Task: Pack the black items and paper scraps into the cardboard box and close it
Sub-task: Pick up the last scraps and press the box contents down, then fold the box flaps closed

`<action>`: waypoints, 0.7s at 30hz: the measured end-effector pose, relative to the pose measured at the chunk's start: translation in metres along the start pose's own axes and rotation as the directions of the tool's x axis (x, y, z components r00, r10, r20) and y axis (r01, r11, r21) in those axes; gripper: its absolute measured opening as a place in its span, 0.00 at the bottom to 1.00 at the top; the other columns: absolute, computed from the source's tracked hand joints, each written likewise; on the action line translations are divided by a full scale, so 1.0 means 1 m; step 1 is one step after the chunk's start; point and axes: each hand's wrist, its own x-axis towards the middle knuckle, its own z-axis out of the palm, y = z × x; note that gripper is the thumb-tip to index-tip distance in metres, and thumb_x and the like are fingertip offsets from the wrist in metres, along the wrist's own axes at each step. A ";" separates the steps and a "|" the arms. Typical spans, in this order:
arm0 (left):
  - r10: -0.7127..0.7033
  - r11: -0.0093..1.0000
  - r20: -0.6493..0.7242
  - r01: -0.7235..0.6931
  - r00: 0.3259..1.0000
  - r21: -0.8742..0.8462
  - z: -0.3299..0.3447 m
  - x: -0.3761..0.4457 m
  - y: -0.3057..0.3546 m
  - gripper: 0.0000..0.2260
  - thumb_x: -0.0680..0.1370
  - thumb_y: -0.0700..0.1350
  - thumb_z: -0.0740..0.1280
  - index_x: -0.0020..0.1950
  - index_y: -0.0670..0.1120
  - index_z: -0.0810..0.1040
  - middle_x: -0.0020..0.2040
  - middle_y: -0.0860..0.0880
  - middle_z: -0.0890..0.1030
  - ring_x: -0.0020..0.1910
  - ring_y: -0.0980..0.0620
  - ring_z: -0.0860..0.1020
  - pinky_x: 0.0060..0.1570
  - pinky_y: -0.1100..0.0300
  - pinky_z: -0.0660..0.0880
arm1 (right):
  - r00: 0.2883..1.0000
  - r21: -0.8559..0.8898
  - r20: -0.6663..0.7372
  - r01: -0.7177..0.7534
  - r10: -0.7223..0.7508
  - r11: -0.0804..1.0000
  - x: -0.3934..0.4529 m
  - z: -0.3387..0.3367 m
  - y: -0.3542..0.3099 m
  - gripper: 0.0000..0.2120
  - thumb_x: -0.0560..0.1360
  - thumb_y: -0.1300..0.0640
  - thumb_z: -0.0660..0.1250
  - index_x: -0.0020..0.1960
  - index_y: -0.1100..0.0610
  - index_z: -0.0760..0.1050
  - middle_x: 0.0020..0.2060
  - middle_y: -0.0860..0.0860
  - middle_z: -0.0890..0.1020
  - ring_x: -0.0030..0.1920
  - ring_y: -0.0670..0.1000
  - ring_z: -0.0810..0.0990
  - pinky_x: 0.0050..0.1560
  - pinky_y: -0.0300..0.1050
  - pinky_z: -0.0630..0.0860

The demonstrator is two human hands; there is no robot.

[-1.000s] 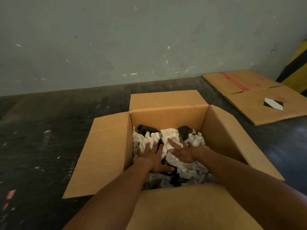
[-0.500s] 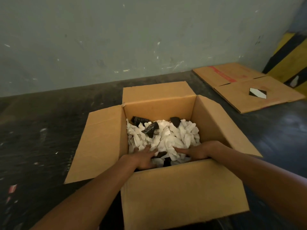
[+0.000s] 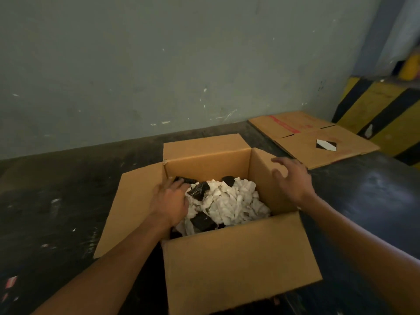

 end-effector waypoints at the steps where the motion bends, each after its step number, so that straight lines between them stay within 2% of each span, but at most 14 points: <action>1: -0.050 0.999 -0.002 0.050 0.999 0.006 0.000 -0.003 -0.004 0.25 0.79 0.49 0.59 0.77 0.54 0.60 0.78 0.46 0.60 0.77 0.42 0.57 0.71 0.44 0.59 | 0.988 -0.018 -0.118 -0.103 0.100 0.995 -0.004 0.001 0.010 0.19 0.77 0.50 0.65 0.66 0.44 0.69 0.69 0.54 0.69 0.69 0.58 0.65 0.68 0.63 0.63; 2: -0.112 0.993 0.033 0.113 0.993 -0.019 0.003 -0.006 -0.007 0.29 0.79 0.49 0.60 0.79 0.53 0.54 0.80 0.44 0.52 0.78 0.39 0.50 0.73 0.42 0.53 | 0.952 -0.007 -0.193 -0.243 0.237 0.970 -0.010 0.002 0.017 0.22 0.75 0.49 0.67 0.68 0.44 0.66 0.71 0.56 0.65 0.71 0.61 0.61 0.68 0.65 0.60; 4: -0.219 0.967 0.111 0.230 0.969 -0.107 0.011 -0.014 -0.010 0.33 0.80 0.49 0.60 0.80 0.50 0.45 0.80 0.42 0.44 0.78 0.37 0.45 0.74 0.40 0.49 | 0.809 0.128 -0.147 -0.556 0.570 0.822 -0.024 0.006 0.030 0.36 0.71 0.45 0.70 0.74 0.47 0.57 0.74 0.58 0.58 0.72 0.65 0.57 0.69 0.67 0.59; 6: -0.279 0.933 0.130 0.301 0.951 -0.199 0.021 -0.017 -0.011 0.34 0.81 0.49 0.60 0.80 0.48 0.42 0.80 0.41 0.41 0.78 0.38 0.44 0.75 0.41 0.50 | 0.588 0.363 0.059 -0.765 0.806 0.532 -0.031 0.015 0.050 0.49 0.67 0.42 0.75 0.77 0.48 0.49 0.72 0.62 0.60 0.69 0.67 0.62 0.65 0.66 0.67; 7: -0.302 0.914 0.131 0.326 0.944 -0.241 0.024 -0.017 -0.012 0.35 0.81 0.49 0.60 0.79 0.48 0.40 0.80 0.40 0.41 0.78 0.39 0.44 0.75 0.42 0.51 | 0.496 0.465 0.195 -0.806 0.846 0.366 -0.034 0.017 0.058 0.53 0.63 0.42 0.78 0.77 0.50 0.49 0.67 0.63 0.66 0.65 0.67 0.69 0.59 0.64 0.72; 8: -0.320 0.898 0.137 0.346 0.938 -0.271 0.026 -0.016 -0.012 0.35 0.81 0.49 0.60 0.79 0.47 0.40 0.80 0.40 0.41 0.79 0.39 0.44 0.75 0.43 0.51 | 0.444 0.530 0.328 -0.817 0.834 0.227 -0.038 0.016 0.061 0.54 0.59 0.44 0.81 0.76 0.53 0.55 0.60 0.62 0.73 0.59 0.65 0.76 0.52 0.61 0.77; 9: -0.328 0.888 0.146 0.357 0.934 -0.289 0.027 -0.016 -0.013 0.36 0.80 0.48 0.61 0.79 0.47 0.39 0.80 0.40 0.41 0.79 0.40 0.44 0.75 0.43 0.51 | 0.448 0.566 0.424 -0.810 0.787 0.157 -0.038 0.017 0.069 0.49 0.57 0.47 0.83 0.72 0.56 0.64 0.55 0.60 0.78 0.52 0.63 0.80 0.46 0.59 0.79; 10: -0.329 0.881 0.153 0.361 0.932 -0.307 0.027 -0.015 -0.014 0.37 0.80 0.47 0.61 0.79 0.46 0.40 0.80 0.40 0.41 0.79 0.40 0.45 0.76 0.44 0.51 | 0.451 0.586 0.462 -0.801 0.763 0.119 -0.038 0.014 0.071 0.37 0.61 0.51 0.81 0.66 0.58 0.71 0.52 0.60 0.81 0.48 0.61 0.83 0.42 0.57 0.80; 11: -0.329 0.871 0.160 0.364 0.931 -0.331 0.027 -0.016 -0.014 0.38 0.79 0.46 0.63 0.80 0.46 0.40 0.80 0.40 0.42 0.79 0.40 0.45 0.76 0.44 0.51 | 0.482 0.633 0.458 -0.767 0.747 0.106 -0.036 0.012 0.074 0.25 0.67 0.54 0.77 0.61 0.59 0.76 0.50 0.60 0.82 0.46 0.59 0.84 0.39 0.55 0.80; 12: -0.331 0.857 0.165 0.369 0.929 -0.359 0.027 -0.016 -0.014 0.38 0.79 0.44 0.63 0.80 0.46 0.40 0.80 0.41 0.42 0.79 0.41 0.46 0.76 0.45 0.52 | 0.481 0.667 0.426 -0.739 0.766 0.094 -0.033 0.007 0.074 0.19 0.71 0.57 0.74 0.60 0.59 0.76 0.51 0.60 0.81 0.45 0.59 0.84 0.37 0.54 0.80; 14: -0.341 0.832 0.169 0.380 0.925 -0.404 0.027 -0.018 -0.016 0.38 0.78 0.44 0.64 0.80 0.46 0.41 0.80 0.41 0.43 0.79 0.41 0.47 0.76 0.45 0.53 | 0.505 0.760 0.339 -0.644 0.794 0.085 -0.030 -0.006 0.062 0.22 0.72 0.60 0.72 0.64 0.59 0.72 0.55 0.60 0.78 0.47 0.60 0.82 0.36 0.53 0.81; 16: -0.343 0.826 0.168 0.382 0.924 -0.414 0.028 -0.019 -0.017 0.37 0.79 0.44 0.63 0.80 0.46 0.42 0.80 0.41 0.43 0.79 0.41 0.48 0.75 0.45 0.54 | 0.530 0.864 0.218 -0.496 0.819 0.091 -0.030 -0.017 0.050 0.29 0.72 0.59 0.71 0.70 0.56 0.65 0.59 0.59 0.75 0.52 0.59 0.79 0.48 0.55 0.81; 18: -0.340 0.834 0.173 0.382 0.924 -0.399 0.027 -0.021 -0.019 0.36 0.79 0.44 0.63 0.80 0.45 0.42 0.80 0.41 0.44 0.79 0.41 0.48 0.75 0.45 0.55 | 0.634 0.896 0.132 -0.406 0.762 0.183 -0.034 -0.025 0.027 0.25 0.75 0.57 0.67 0.70 0.54 0.67 0.59 0.56 0.76 0.56 0.57 0.77 0.58 0.58 0.76; 21: -0.326 0.854 0.178 0.370 0.928 -0.364 0.025 -0.026 -0.026 0.37 0.79 0.44 0.63 0.80 0.45 0.43 0.80 0.42 0.44 0.79 0.41 0.48 0.75 0.44 0.55 | 0.821 0.844 0.050 -0.339 0.568 0.415 -0.050 -0.022 -0.018 0.17 0.79 0.56 0.62 0.67 0.55 0.71 0.57 0.54 0.79 0.55 0.55 0.77 0.60 0.59 0.74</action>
